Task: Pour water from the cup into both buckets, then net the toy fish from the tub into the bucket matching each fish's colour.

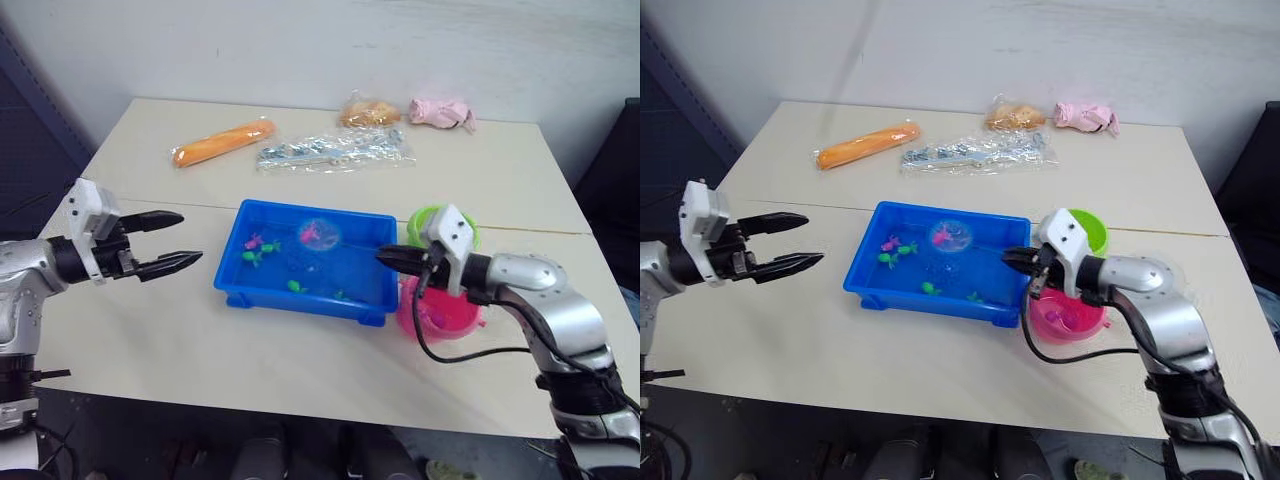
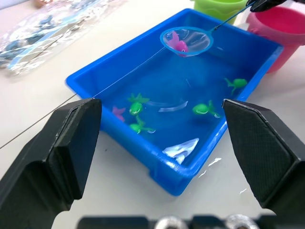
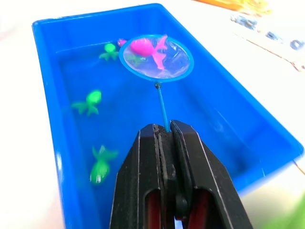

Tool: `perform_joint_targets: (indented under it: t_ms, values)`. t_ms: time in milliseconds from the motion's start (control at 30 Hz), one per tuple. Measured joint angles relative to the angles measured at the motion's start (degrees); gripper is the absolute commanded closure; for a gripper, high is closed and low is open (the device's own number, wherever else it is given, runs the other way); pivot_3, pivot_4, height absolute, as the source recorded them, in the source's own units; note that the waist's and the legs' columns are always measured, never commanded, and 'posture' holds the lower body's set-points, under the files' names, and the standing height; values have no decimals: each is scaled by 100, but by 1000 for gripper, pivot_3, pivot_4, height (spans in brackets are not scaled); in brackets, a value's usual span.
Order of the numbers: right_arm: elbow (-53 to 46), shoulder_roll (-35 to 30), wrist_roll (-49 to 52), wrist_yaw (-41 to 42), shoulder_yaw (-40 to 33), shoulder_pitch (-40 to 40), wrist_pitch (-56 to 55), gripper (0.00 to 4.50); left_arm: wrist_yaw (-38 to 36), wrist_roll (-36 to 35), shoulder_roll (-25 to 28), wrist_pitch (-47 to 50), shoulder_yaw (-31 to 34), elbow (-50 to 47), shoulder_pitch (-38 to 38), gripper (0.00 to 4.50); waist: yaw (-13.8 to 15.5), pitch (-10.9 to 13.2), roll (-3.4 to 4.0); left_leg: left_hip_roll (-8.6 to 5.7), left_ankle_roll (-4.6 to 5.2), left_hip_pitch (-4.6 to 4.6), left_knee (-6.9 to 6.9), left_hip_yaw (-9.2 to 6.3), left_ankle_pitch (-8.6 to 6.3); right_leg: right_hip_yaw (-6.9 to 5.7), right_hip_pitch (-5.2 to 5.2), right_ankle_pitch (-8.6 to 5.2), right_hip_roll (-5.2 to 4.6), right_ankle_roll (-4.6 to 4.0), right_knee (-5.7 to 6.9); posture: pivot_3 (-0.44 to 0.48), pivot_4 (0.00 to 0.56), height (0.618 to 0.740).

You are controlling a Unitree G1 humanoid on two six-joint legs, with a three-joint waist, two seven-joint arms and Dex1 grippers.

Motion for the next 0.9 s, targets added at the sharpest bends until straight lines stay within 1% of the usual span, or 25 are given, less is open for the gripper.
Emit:
perform_joint_targets:
  t_ms: [167,333,467,567,733,800,900]
  values:
    - [-281,-86,48,8,-496,707,-751,4500,-46,78,-231,-27,-300,132,-316,144,-9,0,0,0,0,2,6,1,1,1,1,0,5,0,4,0,150,740]
    - [-315,-196,-47,21,-722,1454,-1436,4500,-149,162,-538,-35,-681,177,-703,144,4,0,0,0,0,3,18,1,1,2,4,0,5,0,9,0,150,740]
    - [-343,-193,-55,10,-798,1753,-1695,4500,-220,211,-666,-38,-881,196,-899,144,-10,0,0,0,1,6,23,4,2,6,6,0,6,1,10,0,150,740]
    - [-640,-198,79,9,-1254,2368,-1922,4500,-307,215,-934,-37,-1041,249,-1159,144,16,0,0,0,0,8,25,2,3,5,7,0,7,1,12,0,150,740]
    - [-1346,-269,485,-51,-2173,3000,-1901,4500,-468,83,-1355,22,-1163,163,-1393,144,12,0,-1,0,-1,16,33,3,4,7,18,1,9,2,16,0,150,740]
    - [-1494,-305,575,-52,-2411,3165,-1880,4500,-499,39,-1436,51,-1165,129,-1424,144,2,0,-1,0,-3,25,31,3,4,9,23,1,11,2,16,0,150,740]
    - [-1767,-314,743,-51,-3126,3697,-1847,4500,-589,-32,-1641,96,-1195,74,-1451,144,17,-2,2,1,-2,37,27,3,5,9,32,0,14,2,19,0,150,740]
